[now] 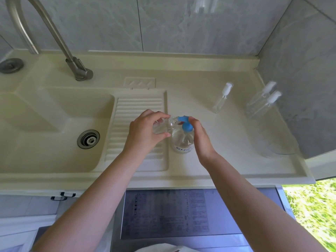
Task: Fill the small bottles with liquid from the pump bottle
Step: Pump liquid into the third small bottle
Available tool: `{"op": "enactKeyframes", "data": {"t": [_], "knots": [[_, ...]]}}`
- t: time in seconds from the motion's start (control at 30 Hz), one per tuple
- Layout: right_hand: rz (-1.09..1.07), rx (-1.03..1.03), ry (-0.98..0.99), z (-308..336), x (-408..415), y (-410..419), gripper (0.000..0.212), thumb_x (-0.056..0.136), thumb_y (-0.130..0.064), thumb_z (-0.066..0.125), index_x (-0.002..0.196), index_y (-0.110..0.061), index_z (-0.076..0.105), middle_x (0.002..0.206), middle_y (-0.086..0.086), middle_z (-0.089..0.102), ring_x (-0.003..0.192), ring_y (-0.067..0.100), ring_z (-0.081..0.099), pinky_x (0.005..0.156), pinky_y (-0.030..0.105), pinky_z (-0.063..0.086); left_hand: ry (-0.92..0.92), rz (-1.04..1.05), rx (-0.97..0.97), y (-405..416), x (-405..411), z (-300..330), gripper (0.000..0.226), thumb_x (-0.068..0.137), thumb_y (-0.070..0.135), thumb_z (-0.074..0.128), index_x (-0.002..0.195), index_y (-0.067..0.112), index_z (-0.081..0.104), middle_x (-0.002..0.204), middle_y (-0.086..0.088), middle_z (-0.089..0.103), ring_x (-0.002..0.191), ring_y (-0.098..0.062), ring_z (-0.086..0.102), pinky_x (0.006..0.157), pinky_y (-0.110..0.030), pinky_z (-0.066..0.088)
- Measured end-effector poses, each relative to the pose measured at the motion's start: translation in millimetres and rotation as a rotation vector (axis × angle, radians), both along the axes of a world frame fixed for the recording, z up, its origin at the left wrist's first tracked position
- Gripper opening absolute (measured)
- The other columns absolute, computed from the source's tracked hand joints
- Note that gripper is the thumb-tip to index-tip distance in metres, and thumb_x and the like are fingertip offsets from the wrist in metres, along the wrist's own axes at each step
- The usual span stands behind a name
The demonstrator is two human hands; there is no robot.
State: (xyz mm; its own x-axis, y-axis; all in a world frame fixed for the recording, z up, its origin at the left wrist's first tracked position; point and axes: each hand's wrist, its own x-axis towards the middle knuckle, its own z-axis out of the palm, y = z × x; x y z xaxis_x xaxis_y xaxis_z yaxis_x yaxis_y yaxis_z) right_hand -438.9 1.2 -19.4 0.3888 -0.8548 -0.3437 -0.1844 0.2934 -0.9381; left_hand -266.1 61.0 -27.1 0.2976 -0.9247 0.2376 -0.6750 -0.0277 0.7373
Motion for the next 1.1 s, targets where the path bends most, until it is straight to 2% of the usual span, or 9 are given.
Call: {"op": "enactKeyframes", "data": {"t": [0.1,0.2,0.23,0.33,0.5,0.73,0.87,0.97,1.1], "knots": [[0.004,-0.008,0.003,1.2,0.5,-0.5,0.039,0.101,-0.043,0.035,0.109,-0.024,0.067,0.13,-0.004,0.055,0.116,0.007,0.051,0.084,0.021,0.038,-0.008,-0.006,0.002,-0.7,0.2,-1.7,0.055,0.057,0.029,0.089,0.107,0.04,0.068,0.093,0.013,0.056,0.089,-0.008,0.063,0.085,-0.044,0.054],[-0.002,-0.076,0.002,1.5,-1.5,0.7,0.036,0.102,-0.029,0.035,0.115,-0.002,0.055,0.129,0.008,0.052,0.117,0.01,0.047,0.097,0.02,0.034,-0.021,-0.008,0.018,-1.0,-1.2,-2.0,0.055,0.058,0.028,0.09,0.107,0.04,0.068,0.094,0.013,0.056,0.088,-0.005,0.062,0.085,-0.044,0.053],[0.01,-0.088,-0.002,1.8,-1.5,-0.5,0.035,0.102,-0.028,0.036,0.115,-0.001,0.053,0.132,0.008,0.049,0.113,0.007,0.048,0.1,0.021,0.033,-0.027,-0.005,0.022,-1.7,-1.5,-1.3,0.055,0.058,0.028,0.09,0.107,0.039,0.068,0.094,0.013,0.056,0.087,-0.005,0.061,0.085,-0.044,0.053],[0.03,-0.01,-0.025,5.5,-3.4,-1.0,0.03,0.101,-0.033,0.039,0.113,-0.016,0.061,0.134,-0.004,0.052,0.102,-0.006,0.049,0.084,0.015,0.035,-0.032,-0.003,0.028,-0.8,-3.4,-0.2,0.054,0.059,0.027,0.09,0.106,0.039,0.068,0.093,0.013,0.056,0.085,-0.005,0.061,0.084,-0.044,0.053],[0.013,0.045,-0.003,12.1,-4.6,-1.5,0.035,0.099,-0.041,0.04,0.119,-0.025,0.064,0.131,-0.002,0.057,0.112,0.009,0.053,0.079,0.021,0.037,-0.02,0.008,0.017,0.1,-1.9,4.0,0.054,0.058,0.024,0.091,0.107,0.036,0.07,0.093,0.013,0.057,0.084,-0.006,0.06,0.085,-0.042,0.053],[-0.017,-0.109,-0.028,7.0,3.3,1.2,0.034,0.102,-0.031,0.036,0.103,-0.031,0.069,0.127,-0.004,0.059,0.118,0.012,0.053,0.097,0.028,0.042,-0.024,0.0,0.031,-0.4,-0.4,1.3,0.054,0.058,0.027,0.09,0.107,0.039,0.069,0.094,0.013,0.057,0.087,-0.004,0.062,0.085,-0.043,0.053],[0.045,-0.046,-0.024,10.9,-1.9,1.6,0.034,0.102,-0.033,0.034,0.115,-0.035,0.066,0.134,-0.008,0.054,0.123,0.009,0.048,0.089,0.025,0.039,-0.022,0.009,0.038,1.7,-0.1,0.3,0.055,0.057,0.026,0.09,0.106,0.039,0.069,0.094,0.014,0.056,0.086,-0.001,0.06,0.086,-0.041,0.053],[0.023,0.066,-0.007,14.9,-2.6,1.4,0.036,0.1,-0.043,0.038,0.127,-0.034,0.06,0.138,-0.008,0.05,0.127,0.01,0.045,0.09,0.024,0.033,-0.011,0.016,0.032,1.0,-0.9,1.2,0.055,0.057,0.025,0.091,0.106,0.039,0.069,0.093,0.015,0.056,0.082,0.005,0.057,0.086,-0.042,0.052],[0.008,0.1,0.01,16.3,-1.3,5.0,0.043,0.099,-0.051,0.039,0.136,-0.032,0.052,0.138,-0.006,0.05,0.123,0.009,0.045,0.077,0.015,0.031,-0.005,0.011,0.023,0.0,-0.1,3.7,0.055,0.057,0.024,0.091,0.106,0.038,0.069,0.093,0.014,0.056,0.083,0.001,0.058,0.086,-0.041,0.052]]}}
